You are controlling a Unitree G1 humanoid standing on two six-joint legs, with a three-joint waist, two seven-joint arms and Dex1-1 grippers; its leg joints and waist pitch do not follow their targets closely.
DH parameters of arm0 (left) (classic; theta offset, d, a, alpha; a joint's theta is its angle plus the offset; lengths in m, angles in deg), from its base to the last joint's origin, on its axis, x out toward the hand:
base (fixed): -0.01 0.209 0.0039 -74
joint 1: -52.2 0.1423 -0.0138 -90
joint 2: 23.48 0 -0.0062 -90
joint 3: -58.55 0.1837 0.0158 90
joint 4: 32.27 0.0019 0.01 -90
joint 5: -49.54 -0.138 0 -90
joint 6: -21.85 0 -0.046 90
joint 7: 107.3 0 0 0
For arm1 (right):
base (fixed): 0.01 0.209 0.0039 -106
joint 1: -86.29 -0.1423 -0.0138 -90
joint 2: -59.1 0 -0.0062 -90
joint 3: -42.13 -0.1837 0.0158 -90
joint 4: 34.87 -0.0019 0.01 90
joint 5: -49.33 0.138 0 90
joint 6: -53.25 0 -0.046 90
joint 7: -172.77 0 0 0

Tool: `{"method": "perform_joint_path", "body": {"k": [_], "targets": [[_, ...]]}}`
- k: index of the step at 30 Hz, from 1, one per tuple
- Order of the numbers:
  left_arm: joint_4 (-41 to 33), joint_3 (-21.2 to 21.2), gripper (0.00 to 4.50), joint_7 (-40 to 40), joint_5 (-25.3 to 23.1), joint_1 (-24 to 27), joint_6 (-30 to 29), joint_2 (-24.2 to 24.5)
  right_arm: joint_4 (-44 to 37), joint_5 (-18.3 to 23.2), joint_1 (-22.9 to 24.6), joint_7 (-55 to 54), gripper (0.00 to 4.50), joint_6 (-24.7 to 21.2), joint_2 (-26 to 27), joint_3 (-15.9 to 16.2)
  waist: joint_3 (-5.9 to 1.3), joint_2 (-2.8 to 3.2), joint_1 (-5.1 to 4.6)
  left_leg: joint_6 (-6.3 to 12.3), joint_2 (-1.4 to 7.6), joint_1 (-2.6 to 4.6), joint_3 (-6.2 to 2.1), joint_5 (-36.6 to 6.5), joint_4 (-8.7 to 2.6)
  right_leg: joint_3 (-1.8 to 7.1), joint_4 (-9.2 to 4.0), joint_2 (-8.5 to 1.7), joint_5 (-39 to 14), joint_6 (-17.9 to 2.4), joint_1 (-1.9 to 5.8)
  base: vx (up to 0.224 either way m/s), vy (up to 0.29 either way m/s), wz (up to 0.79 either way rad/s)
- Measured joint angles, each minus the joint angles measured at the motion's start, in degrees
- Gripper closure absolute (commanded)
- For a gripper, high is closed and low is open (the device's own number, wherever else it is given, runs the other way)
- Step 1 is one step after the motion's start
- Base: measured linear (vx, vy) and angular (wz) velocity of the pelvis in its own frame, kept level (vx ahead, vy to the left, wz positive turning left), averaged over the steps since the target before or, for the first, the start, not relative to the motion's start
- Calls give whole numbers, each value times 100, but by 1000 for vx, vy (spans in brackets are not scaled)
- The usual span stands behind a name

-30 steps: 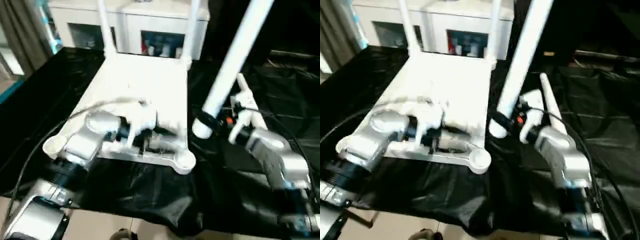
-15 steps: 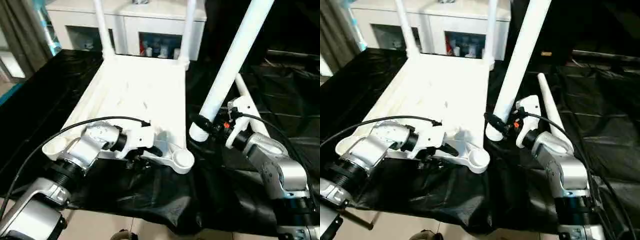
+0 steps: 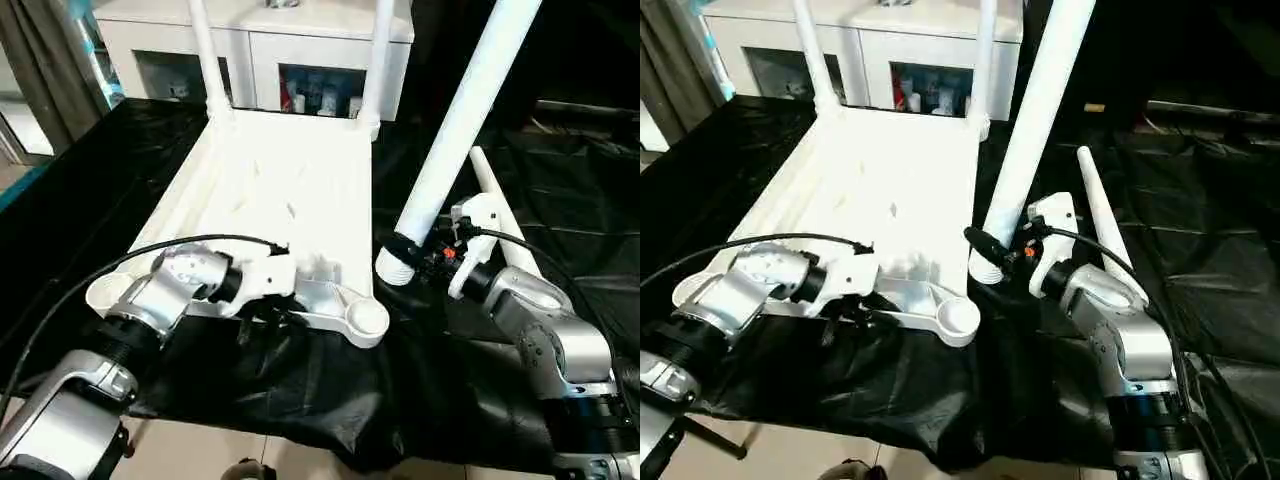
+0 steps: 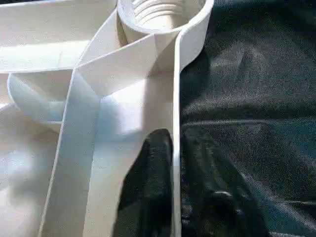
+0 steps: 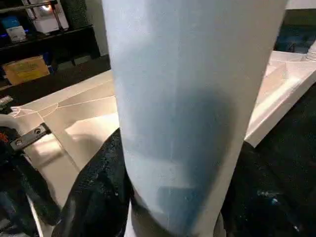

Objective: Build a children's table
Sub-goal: Insert table leg to table base

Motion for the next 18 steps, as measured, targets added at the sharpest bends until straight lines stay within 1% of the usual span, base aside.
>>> {"method": "perform_joint_path", "body": {"k": [3,5,6,8,9,11,15,18], "targets": [[31,-34,420,-13,4,0,-4,-9,0,1,0,18,257,0,-5,8,0,0,3,0,0,0,0,0,0,0,0,0,0,0,0,0,0,0],[64,-76,440,-20,22,0,-30,-37,0,3,0,78,257,-5,-32,21,0,0,1,0,0,0,1,0,0,1,0,0,0,0,0,0,0,0],[72,-104,440,-20,27,0,-69,-66,0,11,-1,118,257,-28,-39,24,0,0,2,0,0,0,1,0,0,1,-1,0,0,-1,0,0,0,0],[71,-152,450,-25,100,6,-236,-133,-9,111,-2,244,257,-210,-79,106,0,0,1,0,0,0,1,0,1,1,0,0,1,-1,0,0,0,0],[67,-194,450,-7,140,11,-377,-212,-27,134,-2,386,257,-345,-153,240,1,-1,-1,0,0,0,3,0,0,1,-1,0,1,-2,0,0,0,0],[65,-257,450,88,206,17,-539,-333,-42,138,-2,506,257,-443,-201,360,1,-2,-17,0,0,-1,5,0,1,2,-1,0,1,-2,-4,0,0,0],[-42,-355,450,492,240,27,-1026,-553,46,126,-27,604,257,-455,-226,390,1,-1,-52,0,3,-1,5,0,0,2,2,0,1,-2,-10,0,0,0],[-185,-381,450,699,240,58,-1294,-647,219,105,-110,620,257,-385,-216,394,0,-1,-98,0,3,1,4,0,0,2,1,0,1,-2,-11,0,0,0]]}}
